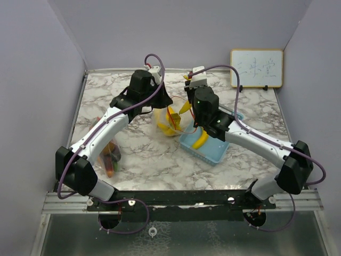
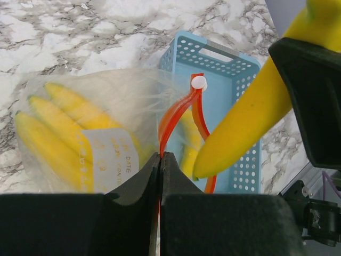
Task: Place the food in the zip-top bag and seal the zipper
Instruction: Place the fake fruit in the zipper food storage bag.
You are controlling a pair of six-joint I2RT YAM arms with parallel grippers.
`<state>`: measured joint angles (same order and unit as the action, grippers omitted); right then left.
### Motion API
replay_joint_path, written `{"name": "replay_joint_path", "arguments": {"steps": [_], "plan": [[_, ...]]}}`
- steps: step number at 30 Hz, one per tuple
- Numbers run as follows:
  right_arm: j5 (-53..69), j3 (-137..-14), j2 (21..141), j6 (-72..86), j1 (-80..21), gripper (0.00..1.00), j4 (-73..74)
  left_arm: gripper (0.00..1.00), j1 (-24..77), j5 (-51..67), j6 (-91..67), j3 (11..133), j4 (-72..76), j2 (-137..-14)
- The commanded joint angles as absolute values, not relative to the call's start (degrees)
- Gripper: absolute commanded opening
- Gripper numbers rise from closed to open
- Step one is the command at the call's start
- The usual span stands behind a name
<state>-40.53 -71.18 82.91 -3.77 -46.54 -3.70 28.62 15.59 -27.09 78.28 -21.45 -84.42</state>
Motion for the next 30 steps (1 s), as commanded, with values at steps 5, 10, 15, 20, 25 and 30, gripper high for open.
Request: {"name": "replay_joint_path", "arguments": {"steps": [5, 10, 15, 20, 25, 30], "plan": [[-55.92, -70.79, 90.38, -14.75, -50.06, 0.02, -29.18, 0.00, 28.61, 17.92, -27.84, 78.35, -20.52, -83.43], [-56.71, -71.42, 93.18, -9.29, -52.63, 0.02, -24.91, 0.00, 28.56, 18.08, -28.12, 78.96, -20.28, -84.13], [-57.58, -72.44, 94.00, 1.37, -55.88, 0.02, -13.93, 0.00, 28.66, 18.16, -27.98, 80.27, -20.30, -85.39], [-55.39, -74.80, 95.33, 13.93, -56.03, 0.32, -1.73, 0.00, 28.60, 18.43, -28.04, 80.38, -20.19, -85.89], [-53.22, -74.77, 92.32, 16.26, -56.06, 0.67, 3.94, 0.00, 28.58, 18.41, -27.86, 80.27, -20.52, -85.62], [-54.45, -73.49, 84.46, 18.73, -55.66, 0.68, 12.46, 0.00, 28.57, 17.51, -27.20, 80.11, -21.05, -85.44]]}}
